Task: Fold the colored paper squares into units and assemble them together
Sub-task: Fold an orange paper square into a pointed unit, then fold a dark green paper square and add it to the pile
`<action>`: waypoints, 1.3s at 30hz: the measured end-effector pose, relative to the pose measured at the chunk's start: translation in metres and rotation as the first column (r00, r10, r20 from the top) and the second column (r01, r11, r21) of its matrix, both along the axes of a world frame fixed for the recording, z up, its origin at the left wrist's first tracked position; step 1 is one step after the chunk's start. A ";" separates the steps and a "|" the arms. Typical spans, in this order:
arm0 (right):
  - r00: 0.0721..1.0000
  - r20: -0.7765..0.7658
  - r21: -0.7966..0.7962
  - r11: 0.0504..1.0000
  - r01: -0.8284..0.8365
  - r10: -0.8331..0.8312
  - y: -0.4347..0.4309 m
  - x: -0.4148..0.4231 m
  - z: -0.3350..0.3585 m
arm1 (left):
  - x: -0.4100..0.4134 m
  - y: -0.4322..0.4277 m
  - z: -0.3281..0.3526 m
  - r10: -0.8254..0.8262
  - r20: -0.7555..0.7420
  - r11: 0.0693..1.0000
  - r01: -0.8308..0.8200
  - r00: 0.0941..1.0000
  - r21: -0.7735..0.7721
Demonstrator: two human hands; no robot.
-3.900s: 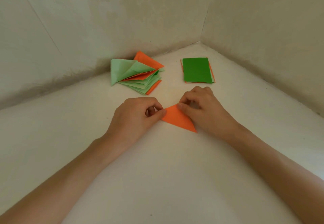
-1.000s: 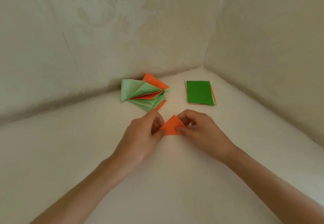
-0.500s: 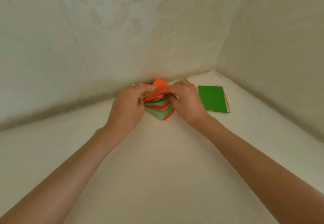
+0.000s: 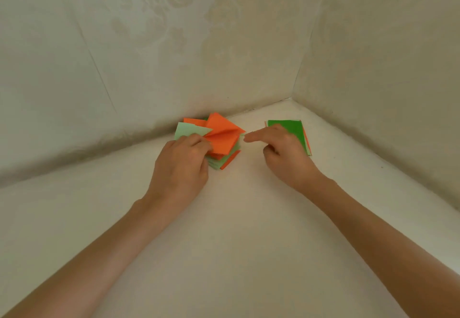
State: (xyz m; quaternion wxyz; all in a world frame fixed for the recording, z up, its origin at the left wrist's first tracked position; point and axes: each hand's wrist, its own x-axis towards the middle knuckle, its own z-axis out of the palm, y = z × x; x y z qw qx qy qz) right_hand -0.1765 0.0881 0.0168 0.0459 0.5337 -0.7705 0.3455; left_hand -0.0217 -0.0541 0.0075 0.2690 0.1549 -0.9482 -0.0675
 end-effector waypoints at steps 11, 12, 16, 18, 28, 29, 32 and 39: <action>0.971 -0.080 0.301 0.923 0.240 -0.227 0.054 -0.042 -0.017 | -0.025 0.062 -0.015 -0.239 -0.173 0.960 0.259 0.955 0.106; 0.971 -0.086 0.271 0.933 0.237 -0.222 0.054 -0.042 -0.016 | -0.025 0.062 -0.017 -0.237 -0.181 0.956 0.263 0.954 0.133; 0.979 -0.038 0.252 0.946 0.203 -0.200 0.052 -0.041 -0.016 | -0.023 0.059 -0.021 -0.225 -0.163 0.941 0.258 0.961 0.220; 0.968 0.099 0.285 0.939 0.194 -0.230 0.051 -0.040 -0.013 | -0.023 0.057 -0.023 -0.224 -0.145 0.933 0.255 0.964 0.253; 0.948 0.301 -0.084 0.993 -0.082 0.104 0.072 0.011 0.012 | -0.013 0.049 -0.013 -0.297 -0.165 0.939 0.319 0.941 0.129; 0.928 0.343 -0.072 0.989 -0.127 0.144 0.075 0.015 0.009 | -0.010 0.048 -0.013 -0.342 -0.139 0.929 0.356 0.929 0.100; 0.914 0.381 -0.005 0.989 -0.148 0.139 0.084 0.016 -0.003 | -0.003 0.049 -0.016 -0.474 -0.028 0.879 0.475 0.880 0.049; 0.989 0.121 0.245 0.963 -0.112 0.084 0.096 0.017 -0.017 | 0.005 0.059 -0.017 -0.467 0.072 0.884 0.466 0.881 0.032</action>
